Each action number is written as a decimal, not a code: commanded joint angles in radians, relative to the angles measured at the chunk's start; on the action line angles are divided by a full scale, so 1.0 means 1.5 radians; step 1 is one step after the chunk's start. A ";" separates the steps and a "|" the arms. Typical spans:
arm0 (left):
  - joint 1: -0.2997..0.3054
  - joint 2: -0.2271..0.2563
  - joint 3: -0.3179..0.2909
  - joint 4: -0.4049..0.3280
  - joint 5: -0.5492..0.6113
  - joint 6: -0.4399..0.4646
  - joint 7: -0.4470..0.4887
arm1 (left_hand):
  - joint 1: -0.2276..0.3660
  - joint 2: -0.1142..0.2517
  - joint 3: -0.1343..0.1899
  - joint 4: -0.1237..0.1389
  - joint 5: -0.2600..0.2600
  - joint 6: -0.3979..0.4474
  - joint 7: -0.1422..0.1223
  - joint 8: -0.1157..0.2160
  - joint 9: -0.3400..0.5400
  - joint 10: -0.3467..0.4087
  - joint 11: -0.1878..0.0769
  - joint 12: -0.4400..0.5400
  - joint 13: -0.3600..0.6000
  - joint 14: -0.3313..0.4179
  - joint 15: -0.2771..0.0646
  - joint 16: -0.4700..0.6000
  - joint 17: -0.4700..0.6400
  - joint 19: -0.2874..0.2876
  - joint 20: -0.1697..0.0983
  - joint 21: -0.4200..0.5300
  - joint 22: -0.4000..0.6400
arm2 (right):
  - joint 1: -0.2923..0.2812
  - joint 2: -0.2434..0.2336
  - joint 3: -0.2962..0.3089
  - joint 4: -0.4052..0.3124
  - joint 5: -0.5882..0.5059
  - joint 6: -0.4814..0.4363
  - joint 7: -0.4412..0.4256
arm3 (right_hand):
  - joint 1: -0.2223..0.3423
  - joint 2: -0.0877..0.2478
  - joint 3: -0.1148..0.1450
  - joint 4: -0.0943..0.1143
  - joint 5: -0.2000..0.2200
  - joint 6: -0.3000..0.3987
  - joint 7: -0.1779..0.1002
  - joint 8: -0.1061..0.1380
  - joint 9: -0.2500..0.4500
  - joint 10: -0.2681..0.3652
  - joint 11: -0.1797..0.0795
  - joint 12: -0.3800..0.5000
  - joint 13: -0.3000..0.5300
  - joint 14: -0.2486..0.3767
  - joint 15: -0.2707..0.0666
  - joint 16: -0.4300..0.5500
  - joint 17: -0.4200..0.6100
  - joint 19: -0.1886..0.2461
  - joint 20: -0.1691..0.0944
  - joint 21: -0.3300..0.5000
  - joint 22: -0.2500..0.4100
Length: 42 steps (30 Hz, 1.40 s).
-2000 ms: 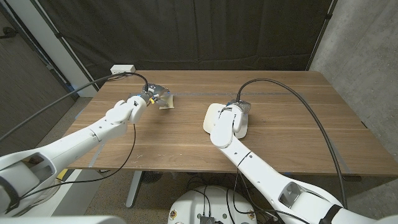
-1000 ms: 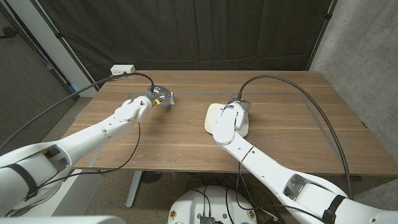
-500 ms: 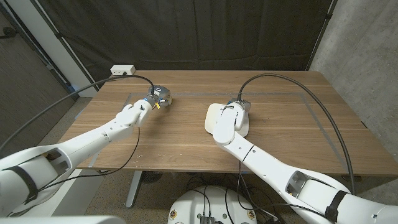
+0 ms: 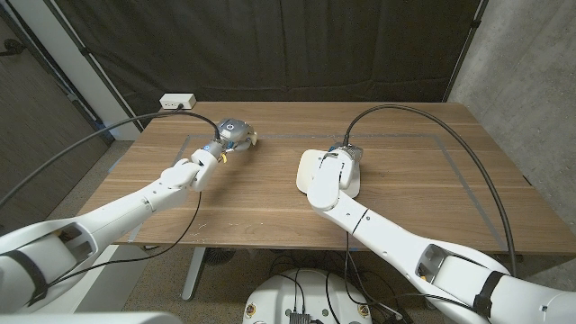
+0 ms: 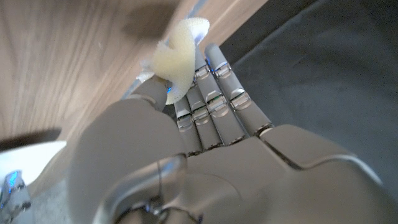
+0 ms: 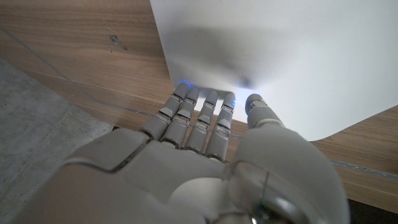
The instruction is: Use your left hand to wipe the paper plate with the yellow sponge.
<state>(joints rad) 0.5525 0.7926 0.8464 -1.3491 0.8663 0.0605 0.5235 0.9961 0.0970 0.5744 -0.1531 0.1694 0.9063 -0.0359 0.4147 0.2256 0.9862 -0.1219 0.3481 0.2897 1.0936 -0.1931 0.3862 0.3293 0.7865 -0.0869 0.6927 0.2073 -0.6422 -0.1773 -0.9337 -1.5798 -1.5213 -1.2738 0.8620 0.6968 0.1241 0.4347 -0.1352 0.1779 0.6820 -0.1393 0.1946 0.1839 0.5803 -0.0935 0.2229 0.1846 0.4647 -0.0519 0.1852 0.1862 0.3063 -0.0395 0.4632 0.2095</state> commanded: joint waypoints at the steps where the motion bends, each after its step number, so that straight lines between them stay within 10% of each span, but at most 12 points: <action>1: -0.001 -0.002 -0.017 0.027 -0.012 -0.166 0.198 | 0.034 0.027 0.000 0.003 0.002 0.032 0.016 0.008 0.000 0.039 -0.032 0.006 0.007 0.013 -0.022 0.001 0.005 -0.006 -0.026 0.010 0.003 | 0.013 -0.004 -0.023 0.004 0.014 -0.022 0.001 | -0.007 0.001 0.003 0.002 0.002 0.004 0.004 0.001 0.003 0.003 0.000 -0.002 0.002 0.002 -0.083 0.002 0.001 -0.001 -0.011 0.005 0.000; 18: -0.082 -0.040 0.018 0.127 0.000 -0.408 0.264 | 0.037 0.018 -0.006 0.008 0.003 0.047 0.013 0.014 -0.005 0.044 -0.035 0.012 0.023 0.013 -0.021 -0.009 0.013 -0.030 -0.027 0.023 0.004 | 0.045 -0.018 -0.055 0.013 0.049 -0.048 -0.001 | -0.009 0.000 0.004 0.002 0.003 0.003 0.004 0.000 0.003 0.003 0.001 -0.003 0.002 0.001 -0.082 0.001 0.001 -0.003 -0.012 0.006 -0.001; 42: -0.142 -0.070 0.057 0.137 0.039 -0.503 0.139 | 0.041 0.010 -0.011 0.012 0.004 0.056 0.005 0.017 -0.011 0.036 -0.029 0.005 0.037 0.003 -0.020 -0.024 0.020 -0.054 -0.033 0.042 0.003 | 0.072 -0.041 -0.087 0.004 0.126 -0.081 -0.037 | -0.012 0.000 0.006 0.002 0.003 0.003 0.005 0.000 0.003 0.003 -0.001 -0.004 0.002 0.000 -0.083 0.001 0.001 -0.004 -0.012 0.007 -0.001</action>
<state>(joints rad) 0.3848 0.7164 0.8967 -1.1563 0.9020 -0.6395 0.8122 1.0202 0.0729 0.5572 -0.1365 0.1709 0.9347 -0.0428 0.4375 0.2060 1.0003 -0.1254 0.3605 0.3415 1.1020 -0.2020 0.3546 0.3564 0.7102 -0.0711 0.7472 0.2090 -0.5379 -0.2318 -1.0594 -1.5682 -1.3619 -1.3803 0.8219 0.6885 0.1239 0.4347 -0.1352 0.1779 0.6819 -0.1393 0.1919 0.1843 0.5790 -0.0949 0.2180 0.1853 0.4648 -0.0519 0.1852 0.1864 0.3029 -0.0431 0.4706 0.2051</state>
